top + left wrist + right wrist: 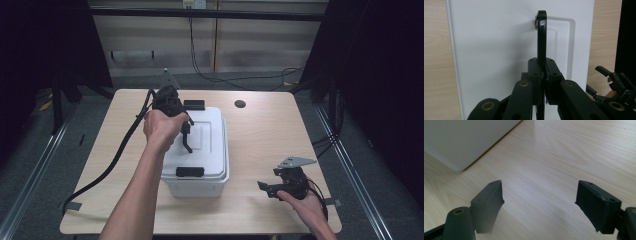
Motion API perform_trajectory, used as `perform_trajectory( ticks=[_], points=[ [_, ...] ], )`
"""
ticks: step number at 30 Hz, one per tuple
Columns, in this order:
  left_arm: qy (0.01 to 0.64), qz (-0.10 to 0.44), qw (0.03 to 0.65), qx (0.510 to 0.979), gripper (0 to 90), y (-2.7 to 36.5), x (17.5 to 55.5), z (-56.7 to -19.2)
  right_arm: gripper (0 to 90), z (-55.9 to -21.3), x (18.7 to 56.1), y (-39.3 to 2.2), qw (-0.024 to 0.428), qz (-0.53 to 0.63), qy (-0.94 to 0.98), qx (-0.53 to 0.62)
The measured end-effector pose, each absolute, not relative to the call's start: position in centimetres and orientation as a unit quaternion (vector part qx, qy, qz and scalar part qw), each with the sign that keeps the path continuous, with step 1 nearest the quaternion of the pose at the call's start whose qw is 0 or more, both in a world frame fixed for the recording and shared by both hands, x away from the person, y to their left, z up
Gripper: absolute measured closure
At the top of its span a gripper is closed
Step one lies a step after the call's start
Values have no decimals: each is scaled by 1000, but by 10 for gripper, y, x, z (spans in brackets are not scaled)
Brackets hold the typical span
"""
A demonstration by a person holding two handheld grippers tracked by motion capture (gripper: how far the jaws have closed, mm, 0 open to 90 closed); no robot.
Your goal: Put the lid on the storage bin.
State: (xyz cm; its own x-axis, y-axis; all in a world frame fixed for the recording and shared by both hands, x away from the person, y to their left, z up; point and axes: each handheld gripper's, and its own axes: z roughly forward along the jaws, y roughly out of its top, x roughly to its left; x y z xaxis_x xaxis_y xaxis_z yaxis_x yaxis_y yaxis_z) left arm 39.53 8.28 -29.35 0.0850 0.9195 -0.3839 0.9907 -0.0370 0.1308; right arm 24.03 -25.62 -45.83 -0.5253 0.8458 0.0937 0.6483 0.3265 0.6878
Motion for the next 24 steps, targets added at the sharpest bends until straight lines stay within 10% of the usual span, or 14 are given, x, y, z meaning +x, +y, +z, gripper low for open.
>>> perform_trajectory(
  ticks=[24],
  points=[
    [675, -116, 193, 702, 850, 73, 393, -306, 211, -458, 241, -255, 141, 345, 802, 467]
  ],
)
